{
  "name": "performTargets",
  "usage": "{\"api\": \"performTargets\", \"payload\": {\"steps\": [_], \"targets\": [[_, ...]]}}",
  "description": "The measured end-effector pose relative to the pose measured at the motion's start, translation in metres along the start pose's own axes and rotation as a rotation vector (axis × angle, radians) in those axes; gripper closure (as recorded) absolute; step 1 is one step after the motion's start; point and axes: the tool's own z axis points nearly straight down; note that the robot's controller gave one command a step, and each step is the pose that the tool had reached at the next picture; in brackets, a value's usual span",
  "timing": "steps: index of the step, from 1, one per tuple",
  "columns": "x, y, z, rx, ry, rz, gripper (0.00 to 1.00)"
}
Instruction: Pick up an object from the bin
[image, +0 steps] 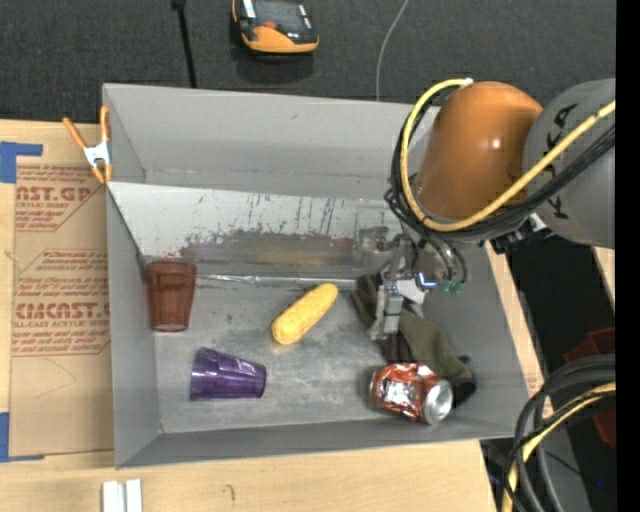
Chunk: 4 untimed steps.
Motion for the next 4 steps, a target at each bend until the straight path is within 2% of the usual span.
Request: {"api": "performTargets", "payload": {"steps": [1,2,3,4], "targets": [[-0.008,0.009,0.039,0.001,-0.007,-0.065,0.00],[-0.001,0.031,0.100,-0.001,-0.004,-0.057,0.00],[-0.009,0.041,0.147,-0.001,-0.014,-0.042,0.00],[-0.018,0.042,0.151,0.000,-0.009,0.014,1.00]]}}
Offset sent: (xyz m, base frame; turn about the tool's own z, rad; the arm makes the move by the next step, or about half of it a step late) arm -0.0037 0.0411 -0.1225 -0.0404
